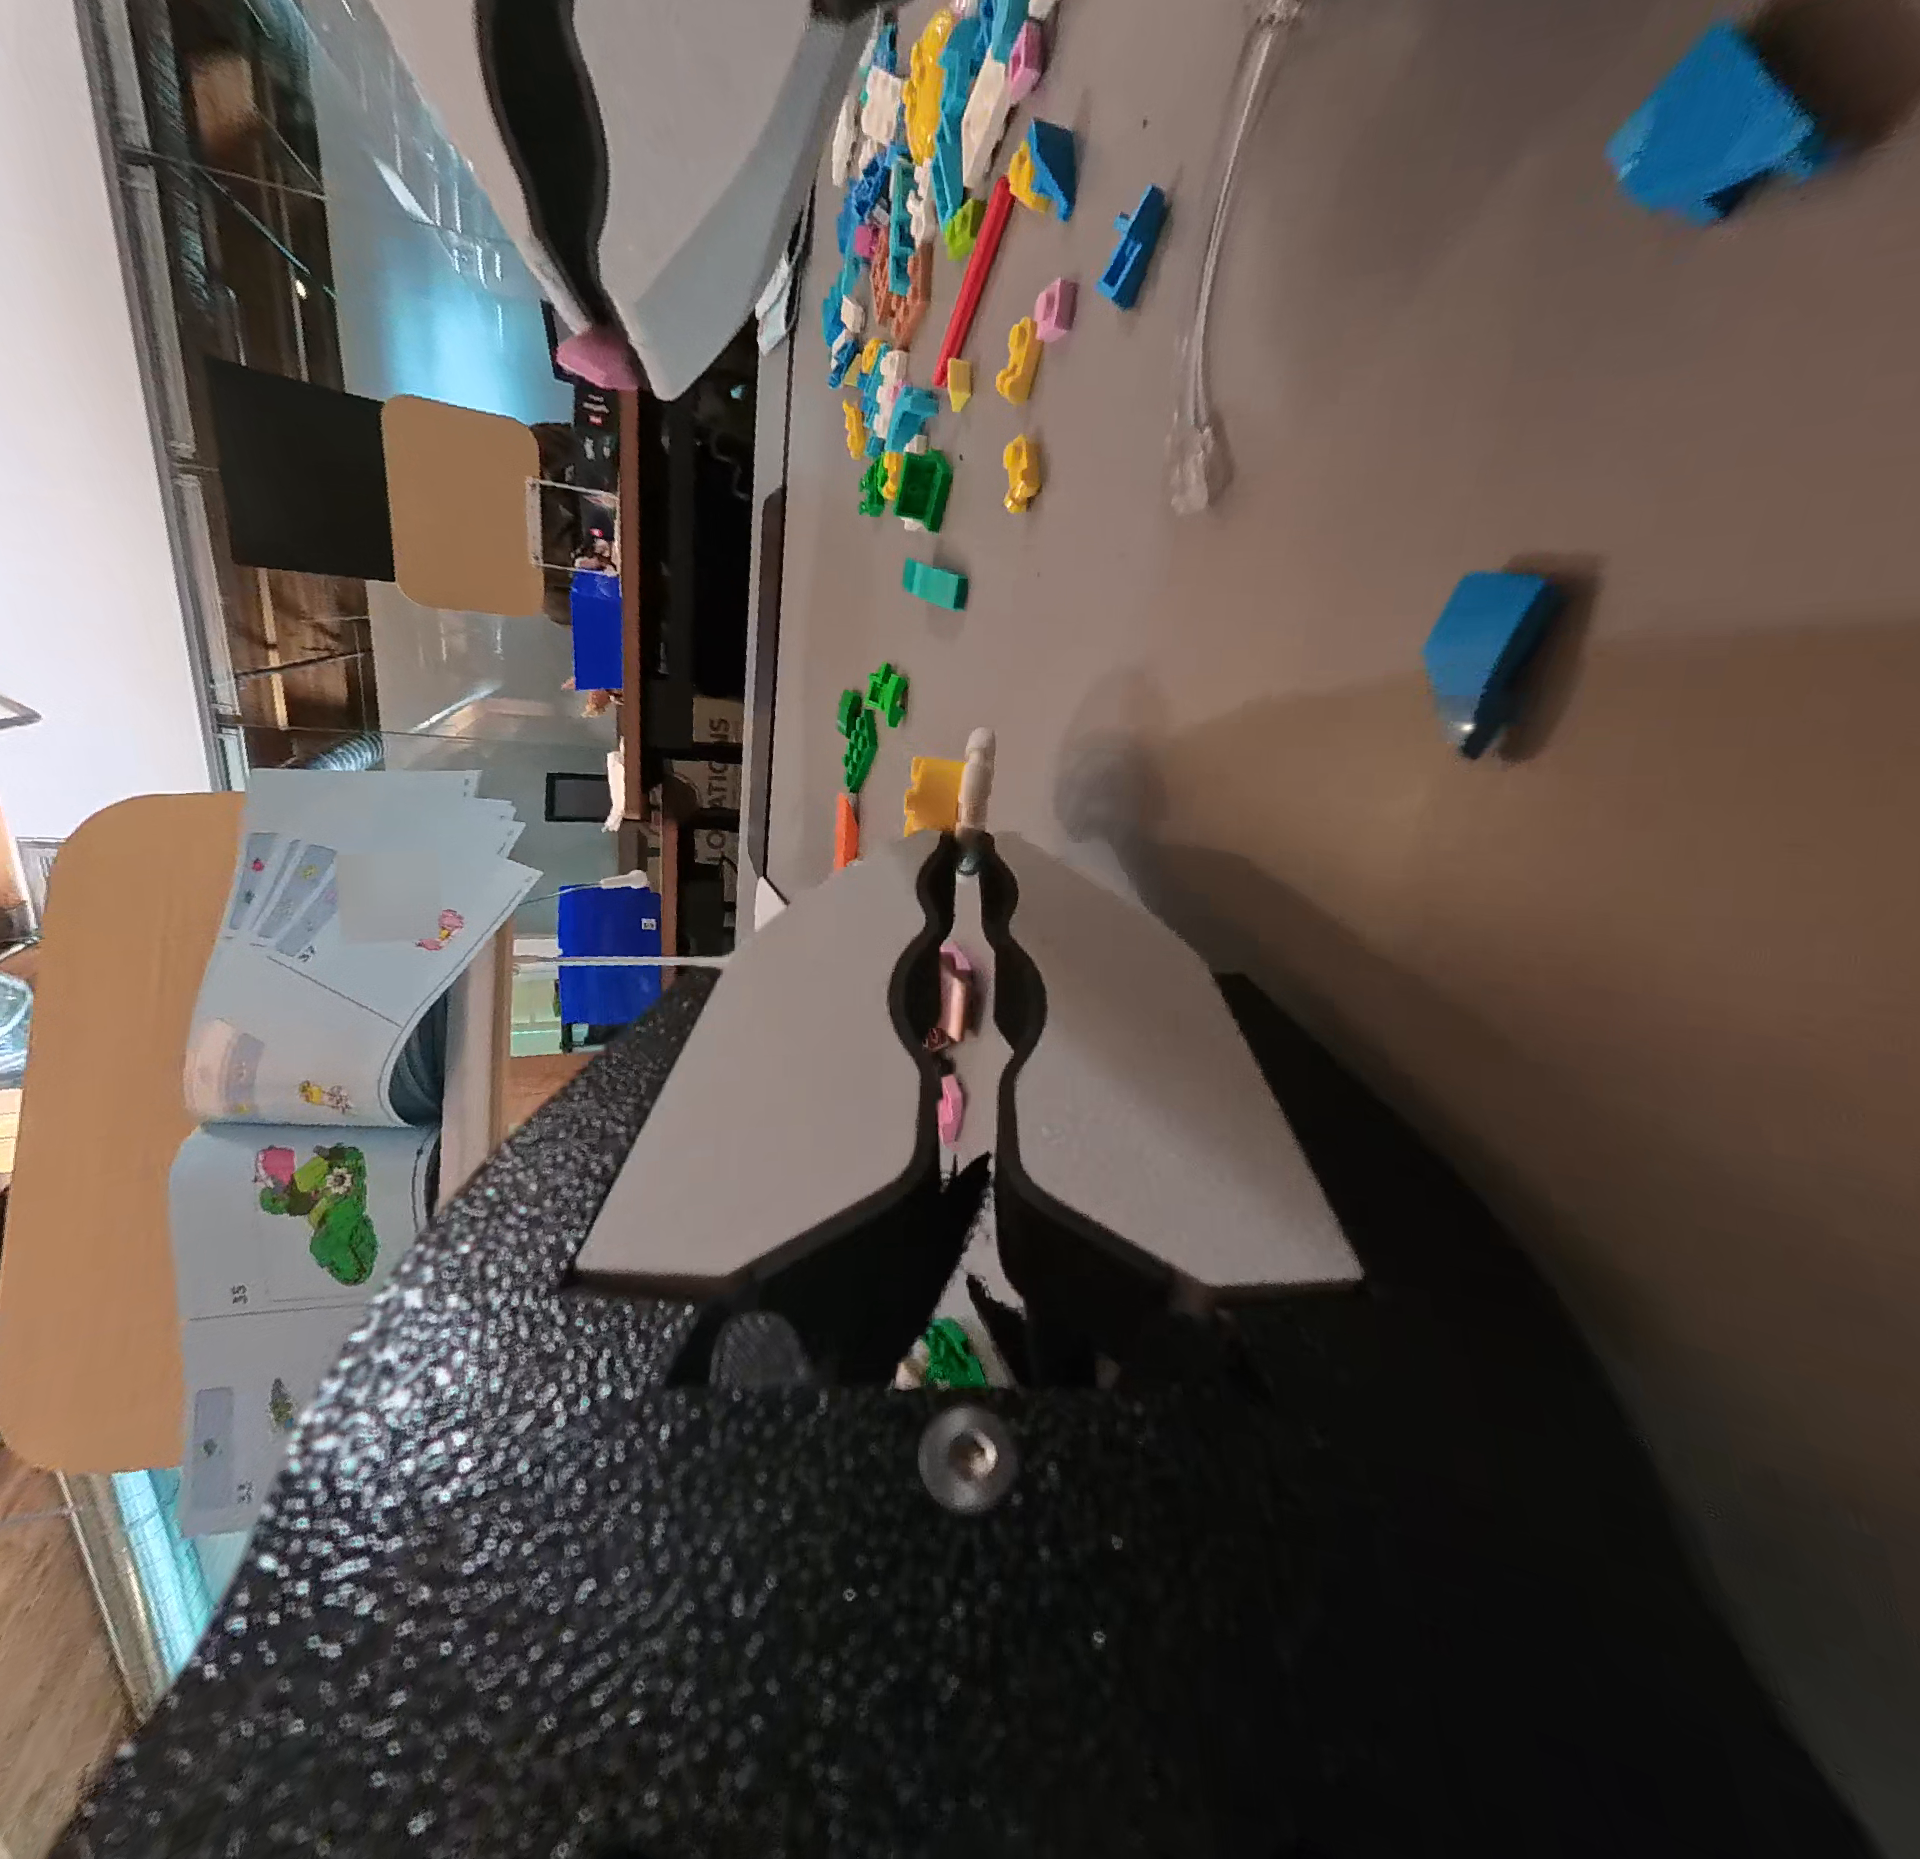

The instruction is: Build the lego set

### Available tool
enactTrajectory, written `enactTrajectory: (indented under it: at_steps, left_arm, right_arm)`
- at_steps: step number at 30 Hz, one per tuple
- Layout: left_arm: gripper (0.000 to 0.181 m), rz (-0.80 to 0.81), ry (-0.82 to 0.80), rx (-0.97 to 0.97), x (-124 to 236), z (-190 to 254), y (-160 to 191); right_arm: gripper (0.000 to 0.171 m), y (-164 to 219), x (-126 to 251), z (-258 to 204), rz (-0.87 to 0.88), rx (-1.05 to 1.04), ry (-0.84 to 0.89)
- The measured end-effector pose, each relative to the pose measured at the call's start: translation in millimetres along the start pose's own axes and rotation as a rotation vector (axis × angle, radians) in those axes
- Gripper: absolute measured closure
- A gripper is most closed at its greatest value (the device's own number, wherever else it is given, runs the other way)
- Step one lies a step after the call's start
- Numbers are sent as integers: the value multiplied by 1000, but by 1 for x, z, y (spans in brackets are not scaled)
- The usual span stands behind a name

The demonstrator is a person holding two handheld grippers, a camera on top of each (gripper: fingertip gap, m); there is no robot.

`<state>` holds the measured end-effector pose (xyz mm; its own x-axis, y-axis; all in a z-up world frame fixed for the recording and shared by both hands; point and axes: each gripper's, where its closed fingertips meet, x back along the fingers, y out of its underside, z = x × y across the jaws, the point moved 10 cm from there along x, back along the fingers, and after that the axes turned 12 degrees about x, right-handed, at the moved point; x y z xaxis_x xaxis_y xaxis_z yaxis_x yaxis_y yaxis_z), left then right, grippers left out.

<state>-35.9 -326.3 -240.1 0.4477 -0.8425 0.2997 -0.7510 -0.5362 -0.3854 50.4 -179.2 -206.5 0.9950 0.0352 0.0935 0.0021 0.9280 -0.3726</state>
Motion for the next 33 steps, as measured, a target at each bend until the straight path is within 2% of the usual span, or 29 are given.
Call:
enactTrajectory:
  at_steps: [7,14,20,27,33]
  left_arm:
    - [177,-101,89,-5,-2,-4,0]
    - [177,-111,96,4,-1,-5,-1]
    - [177,-48,15,-94,0,0,-3]
    - [177,118,-176,-196,11,1,-11]
    - [178,124,-181,-195,12,0,-11]
  right_arm:
    - [164,-3,1,-1,7,35,-4]
    - [164,-5,1,-3,16,56,-10]
    - [164,-6,1,-3,21,60,-11]
    - [164,-7,2,-3,29,70,-9]
    - [164,-8,2,-4,33,76,-11]
